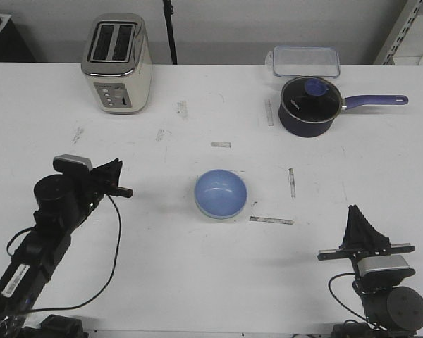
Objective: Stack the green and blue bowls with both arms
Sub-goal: 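Open the left gripper and retract it back to rest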
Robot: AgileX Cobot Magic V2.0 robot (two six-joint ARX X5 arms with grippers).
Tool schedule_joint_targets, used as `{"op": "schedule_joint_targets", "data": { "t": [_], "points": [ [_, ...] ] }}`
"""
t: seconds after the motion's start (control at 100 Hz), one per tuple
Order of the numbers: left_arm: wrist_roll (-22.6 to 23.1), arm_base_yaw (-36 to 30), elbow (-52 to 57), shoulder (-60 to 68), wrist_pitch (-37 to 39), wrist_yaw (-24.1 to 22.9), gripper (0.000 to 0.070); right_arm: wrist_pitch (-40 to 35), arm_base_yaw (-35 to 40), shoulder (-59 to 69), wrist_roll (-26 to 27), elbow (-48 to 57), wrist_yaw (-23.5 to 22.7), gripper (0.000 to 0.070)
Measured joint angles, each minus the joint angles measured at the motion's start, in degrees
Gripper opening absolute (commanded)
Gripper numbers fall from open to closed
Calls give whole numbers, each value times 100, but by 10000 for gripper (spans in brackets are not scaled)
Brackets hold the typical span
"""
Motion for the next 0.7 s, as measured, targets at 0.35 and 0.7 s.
{"op": "schedule_joint_targets", "data": {
  "t": [0.35, 0.7],
  "points": [
    [791, 603, -1491, -1725, 599, -435, 1, 0, 0, 0, 0, 0, -2, 8],
    [745, 664, -2721, -3866, 267, -901, 1, 0, 0, 0, 0, 0, 0, 8]
  ]
}}
